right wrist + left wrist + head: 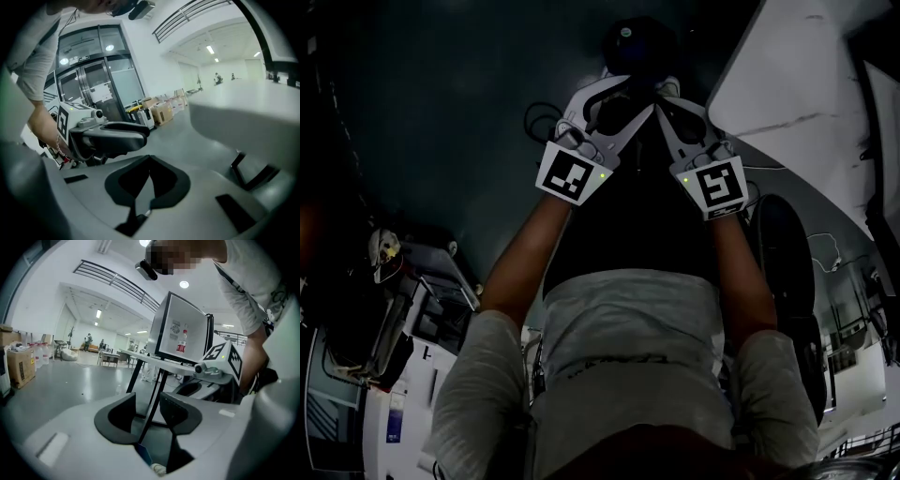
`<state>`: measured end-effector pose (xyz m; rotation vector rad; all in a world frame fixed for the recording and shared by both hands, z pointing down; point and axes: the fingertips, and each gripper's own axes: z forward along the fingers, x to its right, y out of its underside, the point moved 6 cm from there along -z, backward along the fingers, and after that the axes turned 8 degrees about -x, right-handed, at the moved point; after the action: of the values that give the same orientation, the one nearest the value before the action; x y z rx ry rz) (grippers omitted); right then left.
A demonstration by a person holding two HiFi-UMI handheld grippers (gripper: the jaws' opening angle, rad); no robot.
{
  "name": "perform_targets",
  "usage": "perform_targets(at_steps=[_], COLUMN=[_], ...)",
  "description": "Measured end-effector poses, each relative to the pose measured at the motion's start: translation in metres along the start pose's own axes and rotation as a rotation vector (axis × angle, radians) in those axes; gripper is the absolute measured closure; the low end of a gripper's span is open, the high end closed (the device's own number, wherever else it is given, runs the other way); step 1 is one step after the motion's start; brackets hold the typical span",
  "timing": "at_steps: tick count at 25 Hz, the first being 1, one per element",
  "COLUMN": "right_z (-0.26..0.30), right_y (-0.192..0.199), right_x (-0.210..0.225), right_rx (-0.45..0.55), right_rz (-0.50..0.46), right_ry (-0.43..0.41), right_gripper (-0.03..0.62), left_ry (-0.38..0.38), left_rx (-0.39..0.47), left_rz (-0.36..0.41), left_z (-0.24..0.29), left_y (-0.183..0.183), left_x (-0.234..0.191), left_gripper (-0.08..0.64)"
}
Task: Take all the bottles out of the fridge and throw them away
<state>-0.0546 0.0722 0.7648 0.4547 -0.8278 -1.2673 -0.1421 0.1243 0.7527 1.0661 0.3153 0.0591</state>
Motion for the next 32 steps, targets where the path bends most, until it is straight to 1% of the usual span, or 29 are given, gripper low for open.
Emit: perform_targets(at_steps=[3,9,13,18,21,25,32], right_z=[-0.015,-0.029,-0.043,-0.075,-0.094,-0.118,-0.162], right_y=[-0.019,-0.051,-0.081,-0.120,-0.141,-0.170,-0.220], right_x=[-0.013,-0.035,-0.041,-0.046,-0.051,-0.056,-0.064], right_rx=[0.006,0.018,0.055,0.106,0.137,0.172,0.237], right_rz=[0.014,0.013,0.003,-0.016,-0.012,-0.036,-0.059], right_ry=[-0.001,0.009,0.047,0.096,0.105,0.128,0.144], right_gripper=[0.583,0.584,0.584,0.584,0.584,0.584,0.584], left_ry=[-0.019,-0.028,-0.005,0.030,0.039,0.058,0.084], left_rx=[0.011,0.029,0.037,0.060,0.081,0.111,0.152], left_rz=[-0.043,-0.066,-0.037,-0.007,0.017,0.046,0.058], left_z=[-0.018,-0.047,-0.062,-0.079,-0.089,-0.101,-0.121], left_y=[-0.021,-0.050,-0.072,-0.111,-0.137,-0.174,-0.228], left_x=[0.003,-0.001,0.002,0.016,0.023,0.034,0.051], left_gripper=[0.397,0.397,0.399,0.408,0.419,0.437,0.448])
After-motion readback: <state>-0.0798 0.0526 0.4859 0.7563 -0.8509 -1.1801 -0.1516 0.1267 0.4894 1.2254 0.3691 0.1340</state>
